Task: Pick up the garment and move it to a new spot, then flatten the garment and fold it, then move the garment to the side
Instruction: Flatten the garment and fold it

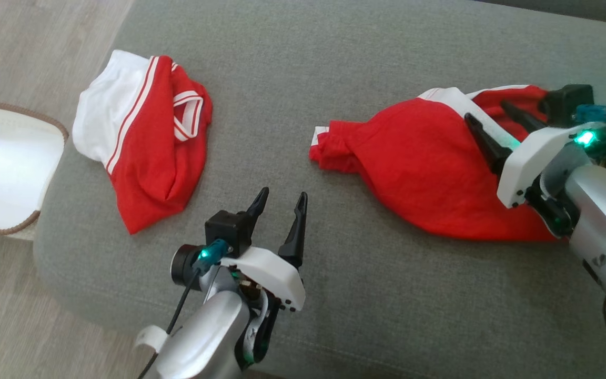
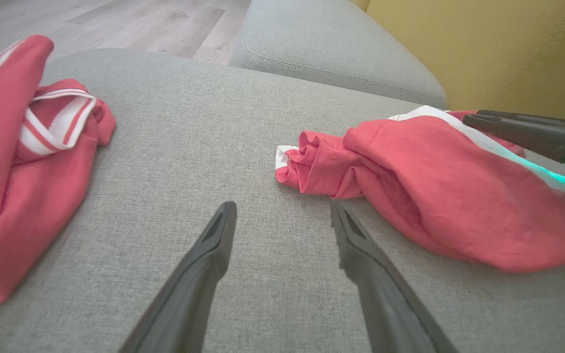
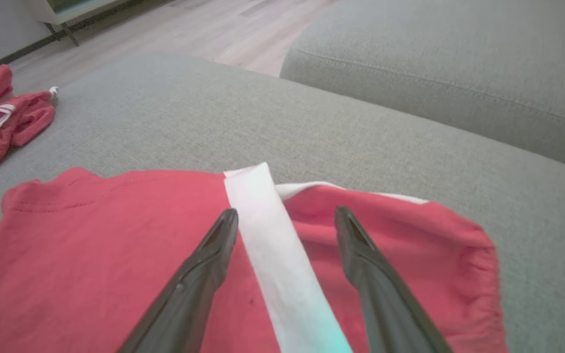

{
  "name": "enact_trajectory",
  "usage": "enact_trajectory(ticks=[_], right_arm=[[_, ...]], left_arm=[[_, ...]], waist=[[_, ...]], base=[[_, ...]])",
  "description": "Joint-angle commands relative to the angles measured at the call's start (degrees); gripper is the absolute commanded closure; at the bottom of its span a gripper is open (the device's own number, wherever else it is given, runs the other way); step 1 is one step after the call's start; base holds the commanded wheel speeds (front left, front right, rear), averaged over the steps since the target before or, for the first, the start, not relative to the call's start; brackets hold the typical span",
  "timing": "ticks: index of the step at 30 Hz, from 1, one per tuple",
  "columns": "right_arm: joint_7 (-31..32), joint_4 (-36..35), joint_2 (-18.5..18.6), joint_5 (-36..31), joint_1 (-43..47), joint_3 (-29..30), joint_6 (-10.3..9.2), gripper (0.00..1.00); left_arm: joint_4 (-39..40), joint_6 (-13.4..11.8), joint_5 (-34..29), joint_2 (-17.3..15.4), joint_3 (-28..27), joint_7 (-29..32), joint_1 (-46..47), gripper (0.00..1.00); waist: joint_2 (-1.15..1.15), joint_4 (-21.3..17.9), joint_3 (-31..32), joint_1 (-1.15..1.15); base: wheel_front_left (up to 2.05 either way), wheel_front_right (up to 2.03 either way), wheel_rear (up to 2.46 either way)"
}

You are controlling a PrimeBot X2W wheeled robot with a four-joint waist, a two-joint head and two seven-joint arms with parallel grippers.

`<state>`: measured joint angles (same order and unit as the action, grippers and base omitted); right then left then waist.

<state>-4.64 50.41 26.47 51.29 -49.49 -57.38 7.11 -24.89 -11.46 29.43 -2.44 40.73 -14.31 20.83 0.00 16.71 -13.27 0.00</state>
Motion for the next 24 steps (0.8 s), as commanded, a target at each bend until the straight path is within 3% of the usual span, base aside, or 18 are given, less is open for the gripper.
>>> enact_trajectory(ticks=[1, 10, 11, 12, 13, 14, 15, 16, 24], right_arm=[[0.50, -1.59, 0.98, 1.02, 0.63, -0.63, 0.37, 0.00], [2.89, -5.41, 3.59, 5.44, 0.42, -4.86, 0.37, 0.00], [2.93, -5.55, 3.80, 5.68, 0.25, -5.24, 0.37, 0.04], [2.93, -5.65, 4.00, 5.90, 0.08, -5.61, 0.37, 0.25], [2.89, -5.71, 4.15, 6.13, -0.06, -5.94, 0.37, 0.52], [2.83, -5.80, 4.27, 6.30, -0.21, -6.32, 0.37, 0.58], [2.85, -5.86, 4.36, 6.49, -0.35, -6.73, 0.37, 0.85], [2.80, -5.86, 4.43, 6.68, -0.49, -7.06, 0.37, 1.00], [-2.29, -7.04, 4.60, 7.11, -1.72, -8.99, 0.37, 1.00]], left_arm=[[1.98, -0.33, 0.44, -0.43, -1.18, -0.69, 2.02, 0.00], [2.36, -0.61, 0.64, -0.43, -0.91, -0.69, 2.46, 0.00], [2.39, -0.62, 0.68, -0.43, -0.86, -0.69, 2.58, 0.00], [2.45, -0.62, 0.73, -0.43, -0.83, -0.69, 2.68, 0.00], [2.49, -0.63, 0.78, -0.43, -0.80, -0.69, 2.76, 0.00], [2.54, -0.64, 0.83, -0.43, -0.78, -0.69, 2.83, 0.00], [2.59, -0.66, 0.90, -0.43, -0.77, -0.69, 2.88, 0.00], [2.58, -0.68, 0.94, -0.43, -0.75, -0.69, 2.92, 0.00], [2.10, -0.60, 0.89, -0.43, -1.26, -0.69, 2.47, 0.00]], waist=[[0.00, 0.16, -0.16, 0.00], [0.00, -0.16, -1.13, 0.00], [0.00, -0.15, -1.25, 0.00], [0.00, -0.13, -1.36, 0.00], [0.00, -0.10, -1.43, 0.00], [0.00, -0.07, -1.52, 0.00], [0.00, -0.03, -1.60, 0.00], [0.00, 0.00, -1.68, 0.00], [0.00, -0.36, -1.09, 0.00]], base=[[0.00, 0.00, 0.00], [0.00, 0.00, 0.00], [0.00, 0.00, 0.00], [0.00, 0.00, 0.00], [0.00, 0.00, 0.00], [0.00, 0.00, 0.00], [0.00, 0.00, 0.00], [0.00, 0.00, 0.00], [0.00, 0.00, 0.00]])
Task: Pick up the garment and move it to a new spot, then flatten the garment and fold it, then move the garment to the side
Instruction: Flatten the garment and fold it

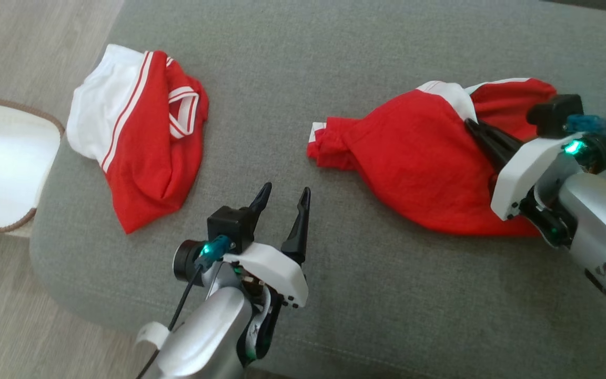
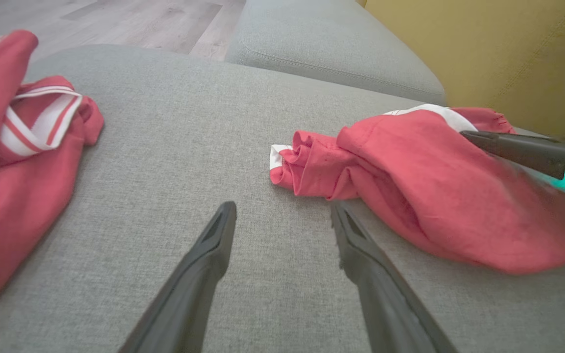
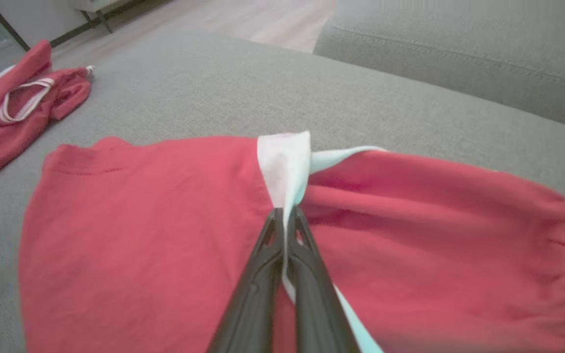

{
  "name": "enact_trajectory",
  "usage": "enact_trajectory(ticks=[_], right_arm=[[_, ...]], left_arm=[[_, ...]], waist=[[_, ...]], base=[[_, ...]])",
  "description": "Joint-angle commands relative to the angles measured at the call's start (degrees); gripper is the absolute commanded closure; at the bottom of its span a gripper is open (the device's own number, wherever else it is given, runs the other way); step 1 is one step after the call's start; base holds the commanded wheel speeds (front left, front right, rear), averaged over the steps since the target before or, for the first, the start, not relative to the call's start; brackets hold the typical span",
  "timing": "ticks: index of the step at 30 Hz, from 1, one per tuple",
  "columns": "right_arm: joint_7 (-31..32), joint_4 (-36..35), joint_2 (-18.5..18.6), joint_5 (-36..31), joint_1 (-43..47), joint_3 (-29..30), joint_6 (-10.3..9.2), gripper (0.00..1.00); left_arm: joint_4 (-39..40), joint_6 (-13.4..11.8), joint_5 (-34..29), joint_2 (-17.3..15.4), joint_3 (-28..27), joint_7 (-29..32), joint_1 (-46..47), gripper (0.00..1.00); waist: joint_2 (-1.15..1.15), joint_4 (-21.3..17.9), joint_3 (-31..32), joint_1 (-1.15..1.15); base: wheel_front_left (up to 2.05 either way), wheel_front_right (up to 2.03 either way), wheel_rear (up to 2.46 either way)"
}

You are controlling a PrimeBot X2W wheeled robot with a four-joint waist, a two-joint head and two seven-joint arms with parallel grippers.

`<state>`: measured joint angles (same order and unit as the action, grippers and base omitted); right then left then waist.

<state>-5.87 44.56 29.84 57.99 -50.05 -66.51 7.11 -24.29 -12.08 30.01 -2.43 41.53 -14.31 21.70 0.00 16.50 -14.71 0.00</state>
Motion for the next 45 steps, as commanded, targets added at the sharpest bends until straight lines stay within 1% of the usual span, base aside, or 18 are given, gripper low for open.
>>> enact_trajectory(ticks=[1, 6, 11, 16, 18, 19, 20, 22, 23, 24, 26, 29, 31, 34, 35, 39, 40, 45], right_arm=[[-2.11, -1.50, 1.26, 0.33, -1.14, -0.13, 0.37, 1.00], [-6.35, -6.30, 1.49, 0.92, 0.08, -1.93, 0.37, 1.00], [-8.26, -15.45, 2.92, 0.33, 2.31, -4.26, 0.37, 1.00], [-7.72, -22.47, 4.19, 0.61, 6.54, -6.05, 0.37, 1.00], [-6.87, -23.25, 4.24, 0.67, 7.61, -6.28, 0.37, 1.00], [-4.98, -23.99, 4.15, -0.08, 9.70, -6.60, 0.37, 0.97], [-4.98, -23.99, 4.15, -0.08, 9.70, -6.60, 0.37, 0.97], [-2.92, -23.51, 3.55, -0.23, 11.99, -6.73, 0.37, 0.77], [-2.53, -23.02, 3.12, -0.86, 12.76, -6.76, 0.37, 0.22], [-2.26, -22.23, 2.50, -0.77, 13.64, -6.78, 0.37, 0.00], [-2.57, -20.27, 1.26, -0.77, 14.55, -6.80, 0.37, 0.00], [-5.37, -17.40, -0.60, 0.18, 15.01, -5.87, 0.37, 0.00], [-7.19, -15.14, -1.67, 0.35, 15.12, -3.94, 0.37, 0.00], [-8.83, -12.45, -3.37, -0.24, 15.82, 1.10, 0.37, 0.00], [-9.00, -11.78, -3.93, -0.91, 16.29, 2.96, 0.37, 0.00], [-9.09, -11.29, -6.66, -6.46, 19.92, 15.67, 0.37, 0.00], [-9.10, -11.48, -8.12, -10.01, 22.45, 20.56, 0.37, 0.00], [-9.11, -13.03, -11.44, -17.88, 27.91, 31.60, 0.37, 0.00]], left_arm=[[1.35, 0.05, 0.30, -0.44, -2.11, -0.69, 1.43, 0.00], [0.52, 0.36, 0.10, -0.44, -2.34, -0.69, 0.55, 0.00], [-0.31, 0.67, -0.27, -0.44, -2.90, -0.69, -0.38, 0.00], [-0.77, 1.03, -0.31, -0.44, -3.00, -0.69, -1.47, 0.00], [-0.95, 1.15, -0.34, -0.44, -2.86, -0.69, -1.63, 0.00], [-1.18, 1.31, -0.24, -0.44, -2.66, -0.69, -1.87, 0.00], [-1.18, 1.31, -0.24, -0.44, -2.66, -0.69, -1.87, 0.00], [-1.34, 1.34, -0.21, -0.44, -2.50, -0.69, -2.02, 0.00], [-1.45, 1.36, -0.20, -0.44, -2.46, -0.69, -2.09, 0.00], [-1.54, 1.35, -0.24, -0.44, -2.47, -0.69, -2.11, 0.00], [-1.82, 1.37, -0.35, -0.44, -2.51, -0.69, -2.08, 0.00], [-2.12, 1.32, -0.66, -0.44, -2.77, -0.69, -1.91, 0.00], [-2.10, 1.25, -1.04, -0.44, -3.17, -0.69, -1.86, 0.00], [-1.14, 1.43, -2.11, -0.44, -3.91, -0.69, -1.51, 0.00], [-0.68, 1.60, -2.48, -0.44, -4.10, -0.69, -1.33, 0.00], [-0.26, 3.29, -4.19, -0.44, -3.87, -0.69, 0.70, 0.00], [-1.39, 4.74, -5.02, -0.44, -3.28, -0.69, 2.71, 0.00], [-8.97, 7.72, -5.68, -0.44, -1.30, -0.68, 9.62, 0.00]], waist=[[0.00, -0.28, 0.70, 0.00], [0.00, -1.29, 3.16, 0.00], [0.00, -2.66, 5.39, 0.00], [0.00, -3.97, 6.46, 0.00], [0.00, -4.17, 6.58, 0.00], [0.00, -4.50, 6.63, 0.00], [0.00, -4.50, 6.63, 0.00], [0.00, -4.74, 6.66, 0.00], [0.00, -4.87, 6.65, 0.00], [0.00, -5.01, 6.62, 0.00], [0.00, -5.29, 6.58, 0.00], [0.00, -5.88, 6.71, 0.00], [0.00, -6.50, 6.98, 0.00], [0.00, -7.97, 7.37, 0.00], [0.00, -8.56, 7.50, 0.00], [0.00, -11.67, 7.72, 0.00], [0.00, -13.52, 7.68, 0.00], [0.00, -17.79, 7.48, 0.00]], base=[[0.00, 0.00, 0.00], [0.00, 0.00, 0.00], [0.00, 0.00, 0.00], [0.00, 0.00, 0.00], [0.00, 0.00, 0.00], [0.00, 0.00, 0.00], [0.00, 0.00, 0.00], [0.00, 0.00, 0.00], [0.00, 0.00, 0.00], [0.00, 0.00, 0.00], [0.00, 0.00, 0.00], [0.00, 0.00, 0.00], [0.00, 0.00, 0.00], [0.00, 0.00, 0.00], [0.00, 0.00, 0.00], [0.00, 0.00, 0.00], [0.00, 0.00, 0.00], [0.00, 0.00, 0.00]])
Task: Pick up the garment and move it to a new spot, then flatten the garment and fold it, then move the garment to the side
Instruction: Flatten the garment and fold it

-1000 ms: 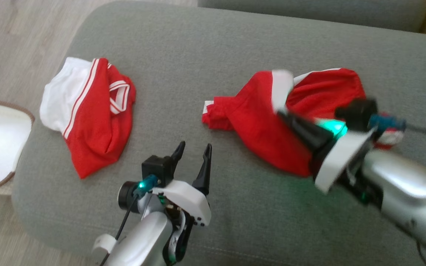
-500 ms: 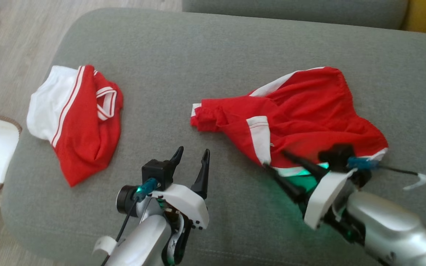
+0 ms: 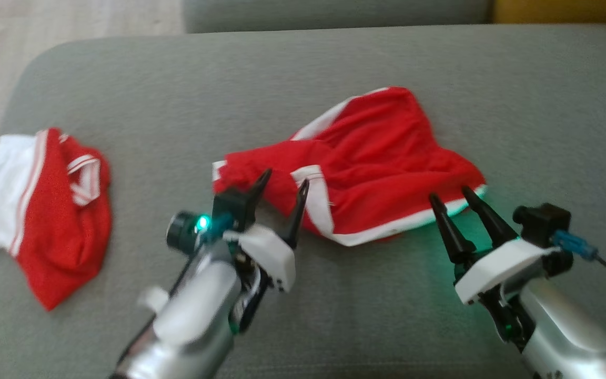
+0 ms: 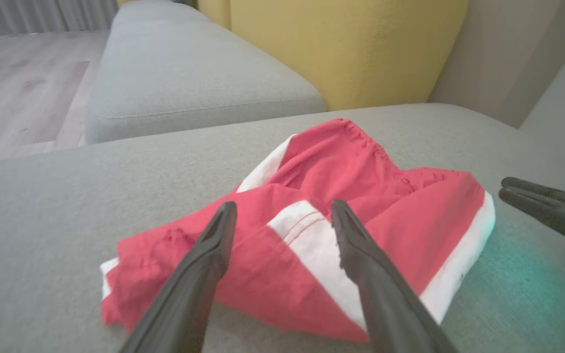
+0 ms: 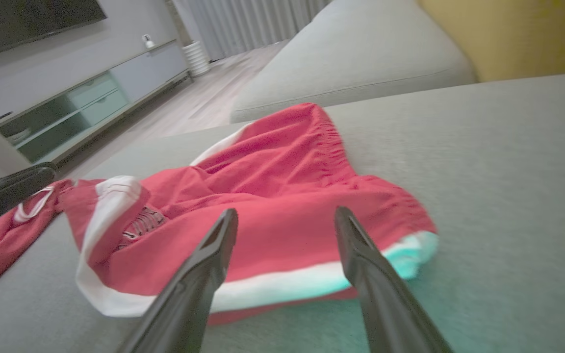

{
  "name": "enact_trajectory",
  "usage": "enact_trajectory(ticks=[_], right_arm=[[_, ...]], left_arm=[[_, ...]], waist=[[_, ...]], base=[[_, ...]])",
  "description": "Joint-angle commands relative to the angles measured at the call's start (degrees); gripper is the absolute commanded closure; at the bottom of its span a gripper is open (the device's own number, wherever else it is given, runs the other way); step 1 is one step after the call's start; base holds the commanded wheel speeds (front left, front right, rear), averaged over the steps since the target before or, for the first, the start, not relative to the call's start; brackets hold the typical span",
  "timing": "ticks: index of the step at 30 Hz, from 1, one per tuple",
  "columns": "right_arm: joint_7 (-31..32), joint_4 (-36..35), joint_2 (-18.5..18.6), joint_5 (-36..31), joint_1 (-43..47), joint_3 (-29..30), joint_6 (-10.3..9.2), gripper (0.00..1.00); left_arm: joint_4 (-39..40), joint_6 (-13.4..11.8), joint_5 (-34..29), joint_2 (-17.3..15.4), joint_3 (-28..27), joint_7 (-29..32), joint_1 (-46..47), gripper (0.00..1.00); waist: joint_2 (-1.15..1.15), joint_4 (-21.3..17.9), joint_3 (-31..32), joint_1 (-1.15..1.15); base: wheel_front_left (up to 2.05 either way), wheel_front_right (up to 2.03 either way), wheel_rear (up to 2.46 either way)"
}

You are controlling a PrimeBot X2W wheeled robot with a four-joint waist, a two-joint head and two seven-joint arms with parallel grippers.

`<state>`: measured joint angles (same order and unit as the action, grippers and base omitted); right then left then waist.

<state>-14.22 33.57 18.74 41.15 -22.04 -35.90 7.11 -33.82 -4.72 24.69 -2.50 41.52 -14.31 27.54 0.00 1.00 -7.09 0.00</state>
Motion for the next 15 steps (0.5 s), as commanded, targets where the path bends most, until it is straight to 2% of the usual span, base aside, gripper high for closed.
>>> enact_trajectory(ticks=[1, 8, 15], right_arm=[[-0.76, -2.49, -0.97, -2.32, 0.85, 2.63, 0.37, 0.00], [-0.77, -4.58, -4.31, -7.79, 5.39, 9.44, 0.37, 0.00], [-0.77, -5.38, -5.36, -9.88, 7.54, 12.25, 0.37, 0.00]], left_arm=[[-1.30, 0.90, -0.27, -0.38, -0.83, -0.49, 5.29, 0.00], [-10.94, 3.89, 3.18, -0.38, 1.12, 5.04, 12.86, 0.00], [-13.85, 5.17, 7.26, -0.38, 3.81, 11.13, 14.91, 0.00]], waist=[[0.00, -3.04, -0.28, 0.00], [0.00, -6.82, -0.92, 0.00], [0.00, -7.03, -1.09, 0.00]], base=[[0.00, 0.00, 0.00], [0.00, 0.00, 0.00], [0.00, 0.00, 0.00]])
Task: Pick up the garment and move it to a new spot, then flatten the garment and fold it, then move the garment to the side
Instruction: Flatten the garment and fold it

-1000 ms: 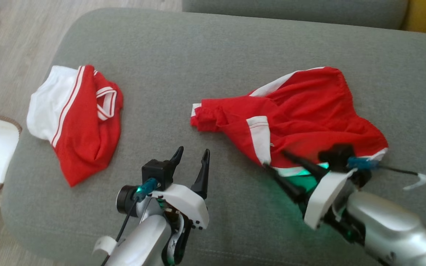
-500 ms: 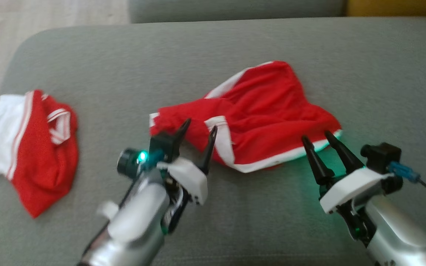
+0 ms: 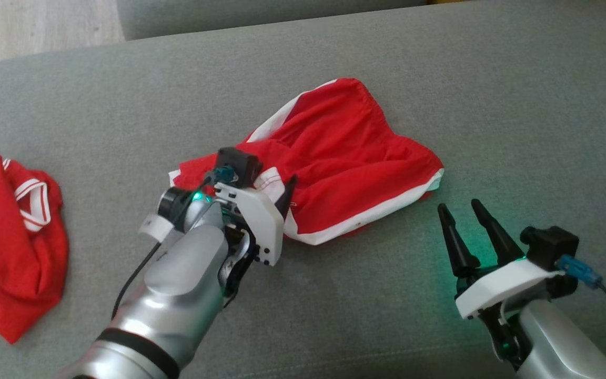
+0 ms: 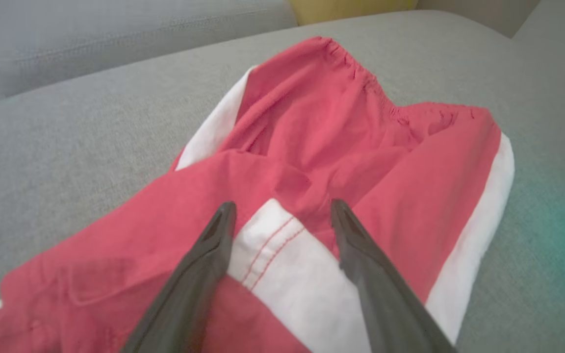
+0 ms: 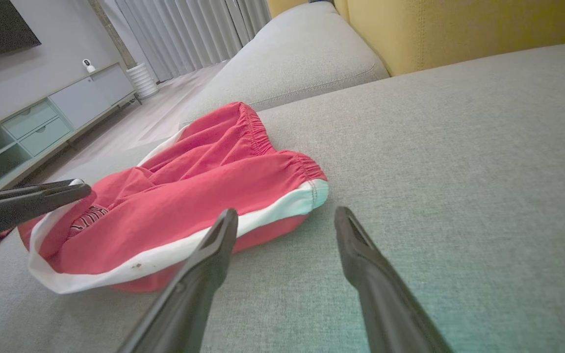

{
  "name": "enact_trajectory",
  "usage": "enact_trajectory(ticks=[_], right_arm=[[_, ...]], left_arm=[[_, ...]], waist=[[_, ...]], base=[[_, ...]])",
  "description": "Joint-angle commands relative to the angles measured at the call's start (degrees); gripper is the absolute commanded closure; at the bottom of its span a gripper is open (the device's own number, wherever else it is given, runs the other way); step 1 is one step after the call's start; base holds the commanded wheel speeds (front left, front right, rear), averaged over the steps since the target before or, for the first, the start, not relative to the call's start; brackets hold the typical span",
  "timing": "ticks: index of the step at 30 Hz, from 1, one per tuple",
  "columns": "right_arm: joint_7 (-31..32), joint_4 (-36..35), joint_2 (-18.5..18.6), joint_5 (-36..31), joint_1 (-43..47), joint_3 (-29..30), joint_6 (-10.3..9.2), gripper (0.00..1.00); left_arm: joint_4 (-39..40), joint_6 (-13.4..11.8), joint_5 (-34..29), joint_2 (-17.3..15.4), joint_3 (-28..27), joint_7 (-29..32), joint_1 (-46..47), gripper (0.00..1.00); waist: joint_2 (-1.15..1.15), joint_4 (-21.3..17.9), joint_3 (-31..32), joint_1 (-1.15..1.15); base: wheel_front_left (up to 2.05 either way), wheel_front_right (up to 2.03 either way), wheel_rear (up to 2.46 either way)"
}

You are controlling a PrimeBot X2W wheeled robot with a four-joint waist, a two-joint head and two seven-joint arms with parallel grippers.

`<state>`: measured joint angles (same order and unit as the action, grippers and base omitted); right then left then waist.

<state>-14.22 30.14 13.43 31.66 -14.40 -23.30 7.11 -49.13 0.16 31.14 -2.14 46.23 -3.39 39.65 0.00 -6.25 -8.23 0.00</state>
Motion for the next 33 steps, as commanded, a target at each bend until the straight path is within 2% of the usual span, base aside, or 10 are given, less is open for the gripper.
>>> enact_trajectory(ticks=[1, 6, 7, 10, 11, 22, 23, 25, 27, 33], right_arm=[[-0.77, -1.97, -0.14, -0.54, 0.08, -0.12, 0.37, 0.00], [-0.77, -1.97, -0.62, -0.83, 0.35, 0.42, 0.37, 0.00], [-0.77, -1.99, -0.72, -0.84, 0.31, 0.53, 0.37, 0.00], [-0.77, -2.03, -0.98, -0.86, 0.10, 0.62, 0.37, 0.00], [-0.77, -2.03, -1.06, -0.86, 0.04, 0.66, 0.37, 0.00], [-0.77, -1.98, -2.07, -2.47, 2.32, 5.92, 0.37, 0.00], [-0.77, -1.98, -2.35, -2.79, 2.60, 6.45, 0.37, 0.00], [-0.77, -1.99, -2.99, -3.37, 2.98, 7.25, 0.37, 0.00], [-0.77, -2.04, -3.69, -3.78, 3.17, 7.86, 0.37, 0.00], [-0.78, -2.19, -5.50, -5.09, 3.29, 9.34, 0.37, 0.00]], left_arm=[[1.66, 0.25, 1.28, -0.74, -0.37, 0.59, 2.78, 0.00], [2.67, -0.59, 2.79, -0.74, 1.65, 1.52, 2.25, 0.02], [2.91, -0.90, 3.11, -0.74, 2.08, 1.58, 2.05, 0.15], [2.80, -1.78, 3.81, -0.74, 3.21, 1.60, 1.29, 0.86], [2.71, -2.30, 3.95, -0.74, 3.35, 1.04, 1.09, 1.00], [3.56, -13.36, 6.14, -0.92, -4.68, -11.45, -5.47, 1.00], [4.81, -14.16, 5.77, -1.12, -6.13, -11.53, -6.39, 0.67], [7.60, -15.57, 4.33, -1.59, -9.05, -11.57, -9.07, 0.51], [10.29, -16.52, 2.70, -1.86, -12.34, -11.58, -11.83, 0.00], [14.70, -17.88, -4.08, -2.19, -19.95, -11.60, -18.68, 0.00]], waist=[[0.00, 0.40, 0.11, 0.00], [0.00, 1.34, 0.26, 0.00], [0.00, 1.57, 0.23, 0.00], [0.00, 2.08, 0.19, 0.00], [0.00, 2.21, 0.19, 0.00], [0.00, 4.76, 2.18, 0.00], [0.00, 5.02, 2.27, 0.00], [0.00, 5.36, 2.39, 0.00], [0.00, 5.59, 2.46, 0.00], [0.00, 5.40, 3.18, 0.00]], base=[[0.00, 0.00, 0.00], [0.00, 0.00, 0.00], [0.00, 0.00, 0.00], [0.00, 0.00, 0.00], [0.00, 0.00, 0.00], [0.00, 0.00, 0.00], [0.00, 0.00, 0.00], [0.00, 0.00, 0.00], [0.00, 0.00, 0.00], [0.00, 0.00, 0.00]])
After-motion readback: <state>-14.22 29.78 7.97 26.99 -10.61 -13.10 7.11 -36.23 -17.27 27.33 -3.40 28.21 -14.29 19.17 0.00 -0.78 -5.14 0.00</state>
